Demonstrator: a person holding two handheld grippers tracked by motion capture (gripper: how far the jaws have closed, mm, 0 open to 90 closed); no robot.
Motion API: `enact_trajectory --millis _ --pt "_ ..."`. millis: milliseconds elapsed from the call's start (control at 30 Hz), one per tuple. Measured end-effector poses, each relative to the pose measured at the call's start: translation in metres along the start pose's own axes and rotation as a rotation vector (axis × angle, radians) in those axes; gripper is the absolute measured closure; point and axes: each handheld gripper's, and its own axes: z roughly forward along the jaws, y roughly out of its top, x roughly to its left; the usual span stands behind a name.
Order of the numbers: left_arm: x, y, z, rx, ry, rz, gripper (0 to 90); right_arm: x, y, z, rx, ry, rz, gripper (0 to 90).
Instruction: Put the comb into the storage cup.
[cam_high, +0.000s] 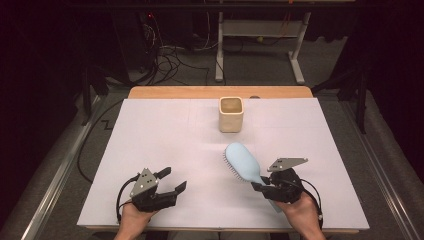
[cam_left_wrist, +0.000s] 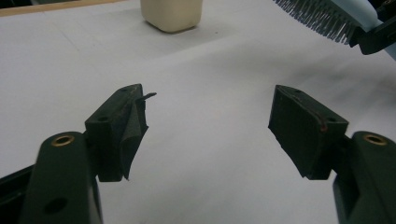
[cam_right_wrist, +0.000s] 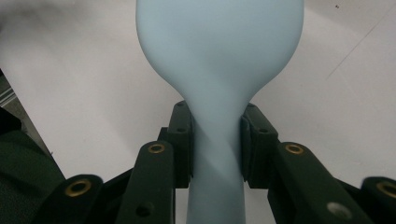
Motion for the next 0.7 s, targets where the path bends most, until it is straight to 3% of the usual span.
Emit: enact_trajectory --millis 533,700 --pt "-0.010 0.010 0.018 0.008 -0.047 0.008 27.5 0.006 0.004 0.003 -0.004 0.010 -0.026 70.5" --pt "-0.016 0.016 0.027 0.053 -0.061 -0.004 27.0 0.008 0.006 0.005 -0.006 0.017 -0.036 70.5"
